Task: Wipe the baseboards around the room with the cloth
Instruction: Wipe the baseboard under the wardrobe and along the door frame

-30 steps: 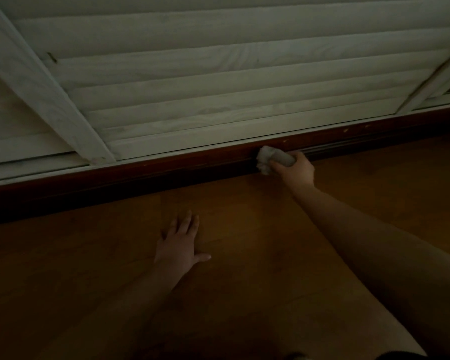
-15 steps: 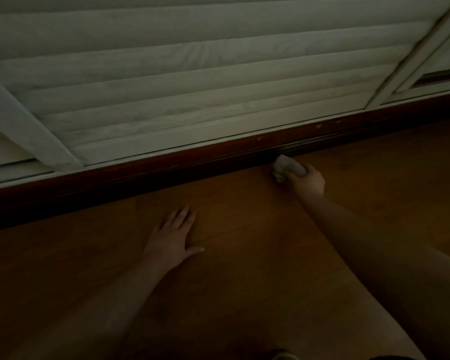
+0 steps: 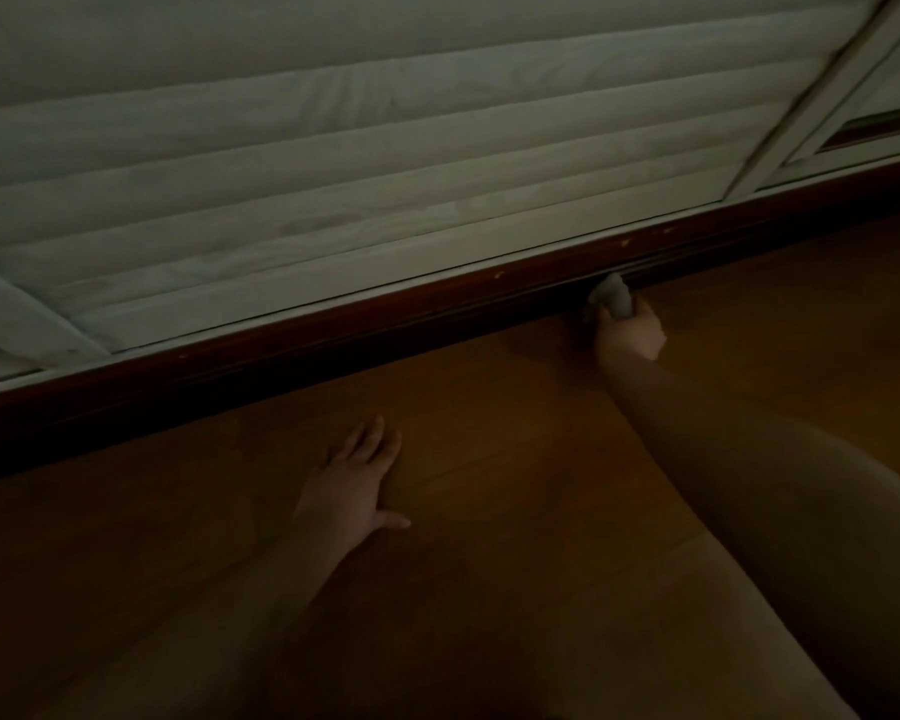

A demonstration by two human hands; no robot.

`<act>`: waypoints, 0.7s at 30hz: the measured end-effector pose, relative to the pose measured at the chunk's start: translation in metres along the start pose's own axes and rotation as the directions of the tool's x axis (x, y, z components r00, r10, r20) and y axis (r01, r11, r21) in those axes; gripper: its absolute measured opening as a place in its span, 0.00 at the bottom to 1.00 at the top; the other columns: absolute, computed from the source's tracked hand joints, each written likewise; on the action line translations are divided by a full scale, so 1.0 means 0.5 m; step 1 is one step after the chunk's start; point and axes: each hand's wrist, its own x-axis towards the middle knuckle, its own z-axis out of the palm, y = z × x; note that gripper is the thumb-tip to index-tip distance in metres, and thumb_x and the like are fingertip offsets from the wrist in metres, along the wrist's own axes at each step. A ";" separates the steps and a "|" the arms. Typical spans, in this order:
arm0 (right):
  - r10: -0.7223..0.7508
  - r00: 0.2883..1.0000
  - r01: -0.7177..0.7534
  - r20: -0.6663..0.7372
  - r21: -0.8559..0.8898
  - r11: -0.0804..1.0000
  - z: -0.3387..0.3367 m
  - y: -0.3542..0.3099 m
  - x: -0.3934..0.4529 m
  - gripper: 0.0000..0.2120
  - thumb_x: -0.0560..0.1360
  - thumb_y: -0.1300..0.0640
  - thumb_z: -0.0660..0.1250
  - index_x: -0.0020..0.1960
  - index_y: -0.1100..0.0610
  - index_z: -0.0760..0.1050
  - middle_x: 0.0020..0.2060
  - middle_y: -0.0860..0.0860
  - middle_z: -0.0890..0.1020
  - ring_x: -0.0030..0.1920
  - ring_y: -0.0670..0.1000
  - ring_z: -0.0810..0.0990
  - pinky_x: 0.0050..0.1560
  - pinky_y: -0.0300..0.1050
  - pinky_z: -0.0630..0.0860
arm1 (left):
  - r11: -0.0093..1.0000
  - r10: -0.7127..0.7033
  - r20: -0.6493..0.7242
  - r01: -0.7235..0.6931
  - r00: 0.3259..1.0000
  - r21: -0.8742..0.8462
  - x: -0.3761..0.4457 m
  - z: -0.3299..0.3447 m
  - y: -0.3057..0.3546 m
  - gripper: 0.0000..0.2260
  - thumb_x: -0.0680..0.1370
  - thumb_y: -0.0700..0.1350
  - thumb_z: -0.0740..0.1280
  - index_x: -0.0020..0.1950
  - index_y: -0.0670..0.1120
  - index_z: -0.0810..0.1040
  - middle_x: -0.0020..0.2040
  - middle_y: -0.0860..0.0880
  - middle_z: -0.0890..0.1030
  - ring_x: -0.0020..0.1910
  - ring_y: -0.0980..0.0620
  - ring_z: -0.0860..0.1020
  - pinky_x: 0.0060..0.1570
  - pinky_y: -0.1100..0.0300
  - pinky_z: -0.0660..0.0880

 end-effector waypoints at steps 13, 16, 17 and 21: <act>-0.260 0.883 0.293 0.391 -0.026 0.956 0.157 -0.022 -0.283 0.28 0.76 0.55 0.71 0.74 0.55 0.69 0.64 0.56 0.76 0.63 0.56 0.75 0.65 0.45 0.71 | 1.000 0.001 -0.006 -0.001 1.000 0.011 -0.004 0.001 0.007 0.49 0.72 0.67 0.67 0.80 0.55 0.38 0.78 0.52 0.31 0.79 0.49 0.37 0.77 0.43 0.46; -0.327 0.788 0.396 0.522 -0.023 0.918 0.150 -0.025 -0.292 0.28 0.75 0.49 0.72 0.73 0.55 0.71 0.63 0.55 0.78 0.62 0.54 0.77 0.60 0.41 0.72 | 1.000 0.005 -0.011 -0.005 1.000 0.011 -0.005 -0.001 0.008 0.49 0.73 0.67 0.67 0.81 0.55 0.38 0.79 0.51 0.32 0.79 0.48 0.38 0.77 0.43 0.46; -0.357 0.750 0.438 0.557 -0.013 0.899 0.142 -0.024 -0.285 0.29 0.75 0.47 0.72 0.72 0.54 0.71 0.63 0.54 0.78 0.62 0.53 0.77 0.58 0.40 0.72 | 1.000 0.005 -0.012 -0.005 1.000 0.010 -0.005 -0.003 0.008 0.49 0.73 0.67 0.67 0.81 0.55 0.38 0.79 0.51 0.33 0.79 0.48 0.38 0.77 0.43 0.46; -0.443 0.667 0.559 0.599 -0.009 0.829 0.091 -0.002 -0.224 0.28 0.71 0.47 0.76 0.69 0.53 0.75 0.61 0.52 0.79 0.59 0.52 0.79 0.55 0.38 0.70 | 1.000 0.005 0.007 -0.005 1.000 0.001 -0.006 -0.006 0.008 0.49 0.73 0.67 0.68 0.80 0.54 0.38 0.79 0.51 0.32 0.79 0.49 0.37 0.78 0.44 0.46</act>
